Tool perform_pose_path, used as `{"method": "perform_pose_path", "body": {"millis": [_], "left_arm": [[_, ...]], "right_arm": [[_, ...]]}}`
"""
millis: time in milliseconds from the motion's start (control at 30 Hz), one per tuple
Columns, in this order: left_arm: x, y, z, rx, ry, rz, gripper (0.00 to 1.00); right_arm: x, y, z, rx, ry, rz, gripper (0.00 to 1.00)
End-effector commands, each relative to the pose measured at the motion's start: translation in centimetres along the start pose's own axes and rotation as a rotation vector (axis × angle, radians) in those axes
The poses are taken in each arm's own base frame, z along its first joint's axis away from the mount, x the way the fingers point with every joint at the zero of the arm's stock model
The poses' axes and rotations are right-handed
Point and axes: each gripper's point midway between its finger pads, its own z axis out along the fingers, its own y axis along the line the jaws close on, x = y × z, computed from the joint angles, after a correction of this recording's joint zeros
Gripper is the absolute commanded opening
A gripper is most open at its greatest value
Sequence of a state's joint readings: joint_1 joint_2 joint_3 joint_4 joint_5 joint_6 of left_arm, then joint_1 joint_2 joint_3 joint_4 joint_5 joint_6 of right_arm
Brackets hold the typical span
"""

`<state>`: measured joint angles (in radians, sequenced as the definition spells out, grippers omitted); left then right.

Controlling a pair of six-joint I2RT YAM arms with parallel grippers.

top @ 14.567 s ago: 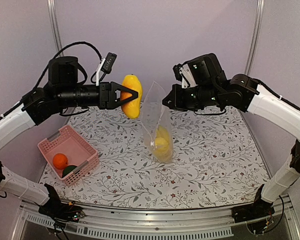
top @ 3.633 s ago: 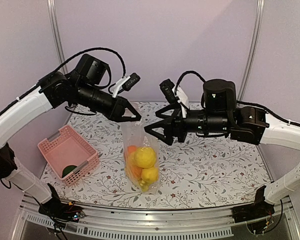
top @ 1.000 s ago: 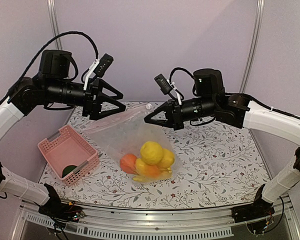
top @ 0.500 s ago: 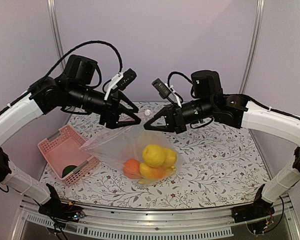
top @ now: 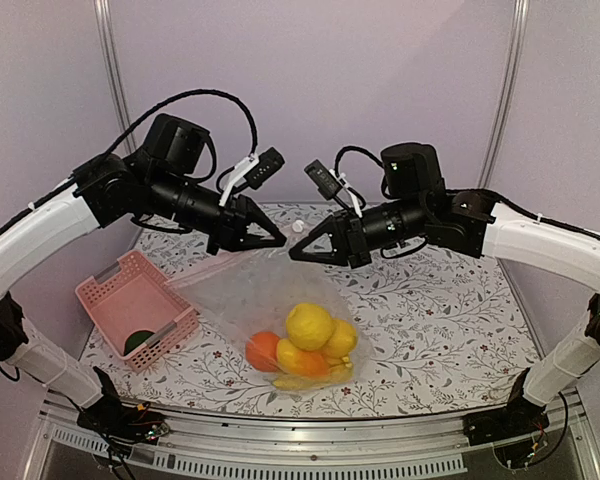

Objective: Place the food in the zip-top bag and seal the zipper
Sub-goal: Pass from the right arm to the left

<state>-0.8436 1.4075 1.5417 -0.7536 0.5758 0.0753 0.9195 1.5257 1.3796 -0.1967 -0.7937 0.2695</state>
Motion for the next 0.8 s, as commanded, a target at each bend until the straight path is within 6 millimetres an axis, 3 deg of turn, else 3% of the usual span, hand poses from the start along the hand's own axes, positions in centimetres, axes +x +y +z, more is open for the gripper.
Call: {"method": "perform_pose_path", "body": {"millis": [0,133,200,333,600,667,767], "left_arm": [[0.1,-1.0,-0.3,0.027,-0.017,-0.005,0.00],[0.6,-1.0,-0.4,0.022,-0.024,-0.025,0.00],[0.7,-1.1,-0.5,0.025,-0.030,-0.032,0.00],[0.5,-1.2,-0.7,0.018,-0.046,-0.037,0.00],[0.6,-0.2,-0.6,-0.030,-0.032,-0.081,0.00],[0.5,-0.2,-0.6,-0.032,-0.033,-0.085,0.00],[0.6,-0.1,-0.6,-0.039,-0.032,-0.089,0.00]], "right_arm": [[-0.1,-1.4,-0.6,0.096,-0.035,-0.024,0.07],[-0.1,-2.4,-1.7,0.198,-0.074,-0.043,0.43],[-0.2,-2.6,-2.3,0.235,-0.097,-0.056,0.52],[-0.3,-1.8,-3.1,0.234,-0.123,-0.070,0.56],[-0.3,-0.7,-2.1,0.236,-0.121,-0.097,0.64],[-0.4,-1.0,-1.8,0.248,-0.119,-0.099,0.62],[-0.4,-1.1,-1.2,0.241,-0.110,-0.103,0.51]]}}
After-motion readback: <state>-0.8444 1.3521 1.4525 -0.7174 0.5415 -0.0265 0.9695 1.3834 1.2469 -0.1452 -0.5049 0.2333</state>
